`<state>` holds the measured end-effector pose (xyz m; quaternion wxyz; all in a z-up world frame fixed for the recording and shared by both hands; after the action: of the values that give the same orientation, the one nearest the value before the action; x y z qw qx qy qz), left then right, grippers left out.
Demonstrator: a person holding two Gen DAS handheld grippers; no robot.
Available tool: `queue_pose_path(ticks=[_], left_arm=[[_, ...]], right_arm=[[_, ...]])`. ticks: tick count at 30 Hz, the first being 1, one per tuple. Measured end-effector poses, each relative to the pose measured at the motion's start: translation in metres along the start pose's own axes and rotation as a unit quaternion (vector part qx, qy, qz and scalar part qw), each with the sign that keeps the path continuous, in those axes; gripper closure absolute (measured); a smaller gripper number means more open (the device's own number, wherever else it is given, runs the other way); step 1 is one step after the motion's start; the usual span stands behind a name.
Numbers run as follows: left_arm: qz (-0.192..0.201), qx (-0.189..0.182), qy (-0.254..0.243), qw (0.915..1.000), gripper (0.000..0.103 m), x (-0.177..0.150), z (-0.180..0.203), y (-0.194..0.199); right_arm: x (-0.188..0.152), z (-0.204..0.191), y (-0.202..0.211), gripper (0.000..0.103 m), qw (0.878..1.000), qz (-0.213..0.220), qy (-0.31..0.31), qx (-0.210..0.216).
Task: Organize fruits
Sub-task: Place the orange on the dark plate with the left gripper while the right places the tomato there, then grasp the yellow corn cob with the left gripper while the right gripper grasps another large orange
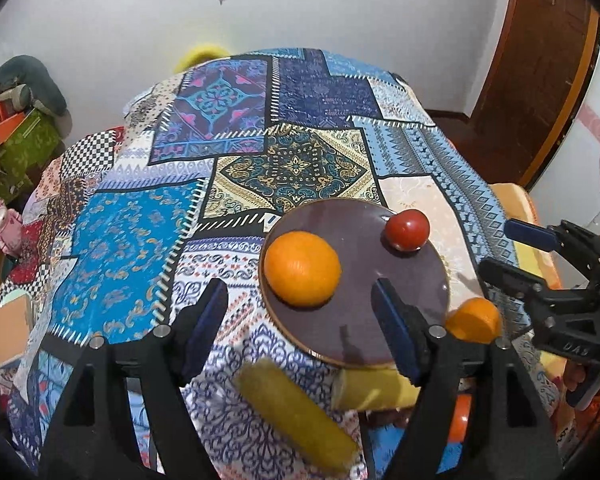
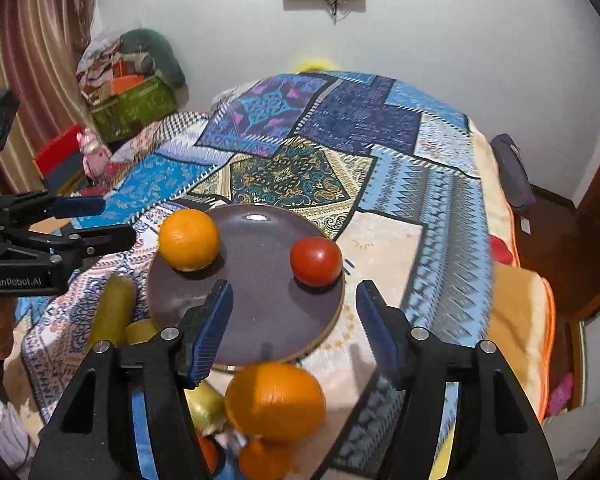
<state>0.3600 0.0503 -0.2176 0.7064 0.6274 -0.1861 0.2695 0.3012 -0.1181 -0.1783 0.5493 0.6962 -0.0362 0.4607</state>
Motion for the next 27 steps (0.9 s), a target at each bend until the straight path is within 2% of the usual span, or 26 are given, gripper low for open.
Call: queue_pose_path(ticks=[10, 16, 20, 27], left_arm=[[-0.004, 0.004, 0.020, 0.9998, 0.027, -0.032, -0.015, 0.023], [-0.039, 0.013, 0.040, 0.9983, 0.026, -0.068, -0.028, 0.007], [-0.047, 0.029, 0.047, 0.9974, 0.026, -0.087, -0.035, -0.003], [-0.060, 0.019, 0.054, 0.9966, 0.026, -0.099, -0.031, -0.019]], right_arm=[[-0.019, 0.006, 0.029, 0.035, 1.000, 0.016, -0.017, -0.017], [-0.044, 0.001, 0.026, 0.033, 0.999, 0.002, -0.027, -0.023], [-0.061, -0.006, 0.019, 0.033, 0.999, -0.017, -0.029, -0.011], [-0.073, -0.010, 0.010, 0.033, 0.999, -0.039, -0.018, -0.005]])
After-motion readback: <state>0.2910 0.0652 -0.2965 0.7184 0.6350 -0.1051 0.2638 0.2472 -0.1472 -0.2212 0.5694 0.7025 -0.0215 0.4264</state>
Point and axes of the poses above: each gripper's, at about its wrist camera, not at the fingertips, and y roughly against the way its jaws point, z to its right, x to its top, the point moved 10 cm from there along -y, roughly the way its jaws point, and after that the axes turned 8 degrees about y, right-handed, at the moved point
